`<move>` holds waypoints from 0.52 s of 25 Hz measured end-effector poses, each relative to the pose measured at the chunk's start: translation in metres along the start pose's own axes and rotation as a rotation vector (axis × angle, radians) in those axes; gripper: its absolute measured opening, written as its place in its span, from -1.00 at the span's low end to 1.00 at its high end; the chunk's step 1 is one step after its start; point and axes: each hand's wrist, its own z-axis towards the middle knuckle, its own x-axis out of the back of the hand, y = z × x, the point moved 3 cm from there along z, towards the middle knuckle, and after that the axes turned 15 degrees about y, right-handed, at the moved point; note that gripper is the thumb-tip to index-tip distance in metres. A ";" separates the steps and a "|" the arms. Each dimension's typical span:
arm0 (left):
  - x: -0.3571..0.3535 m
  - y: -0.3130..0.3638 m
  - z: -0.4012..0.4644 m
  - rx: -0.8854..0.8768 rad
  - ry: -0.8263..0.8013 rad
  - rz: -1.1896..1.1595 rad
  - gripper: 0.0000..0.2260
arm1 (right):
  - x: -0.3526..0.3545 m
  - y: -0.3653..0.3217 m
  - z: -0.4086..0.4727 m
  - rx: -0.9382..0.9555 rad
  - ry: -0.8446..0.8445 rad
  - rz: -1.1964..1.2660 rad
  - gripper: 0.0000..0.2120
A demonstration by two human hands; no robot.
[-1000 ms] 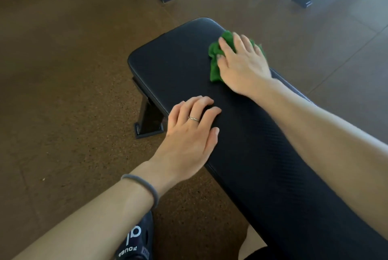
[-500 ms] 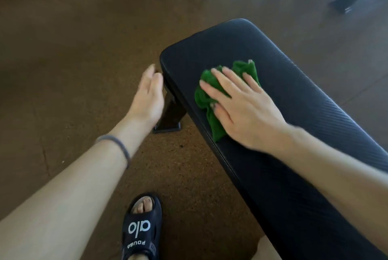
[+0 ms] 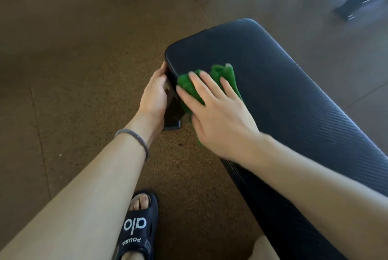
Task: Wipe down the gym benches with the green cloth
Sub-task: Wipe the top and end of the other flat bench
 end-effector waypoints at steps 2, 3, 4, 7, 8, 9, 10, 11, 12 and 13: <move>0.001 0.004 -0.003 0.059 -0.017 -0.100 -0.68 | -0.012 -0.006 0.053 -0.065 0.001 -0.026 -0.43; 0.002 0.008 -0.005 0.066 -0.034 -0.117 -0.64 | -0.014 -0.008 0.065 -0.095 -0.009 -0.026 -0.43; 0.003 0.009 -0.006 0.072 -0.047 -0.128 -0.59 | -0.016 -0.009 0.065 -0.113 -0.011 -0.031 -0.42; 0.003 0.005 -0.003 0.108 -0.054 -0.114 -0.53 | 0.003 -0.015 -0.011 -0.057 -0.027 -0.080 -0.32; 0.001 0.003 0.000 0.115 -0.052 -0.104 -0.54 | 0.012 -0.017 -0.043 -0.029 -0.057 -0.080 -0.30; 0.000 -0.001 0.004 0.110 -0.044 -0.092 -0.54 | 0.022 -0.018 -0.065 -0.007 -0.094 -0.068 -0.30; -0.002 -0.005 0.008 0.092 -0.033 -0.092 -0.54 | 0.022 -0.014 -0.072 0.023 -0.103 -0.062 -0.33; -0.003 -0.006 0.012 0.081 -0.012 -0.108 -0.55 | 0.017 -0.008 -0.060 0.049 -0.098 -0.046 -0.36; -0.003 -0.006 0.014 0.086 0.017 -0.134 -0.55 | 0.010 -0.002 -0.035 0.050 -0.077 -0.028 -0.39; -0.003 -0.005 0.016 0.094 0.036 -0.163 -0.55 | 0.001 0.004 -0.001 0.030 -0.052 -0.003 -0.42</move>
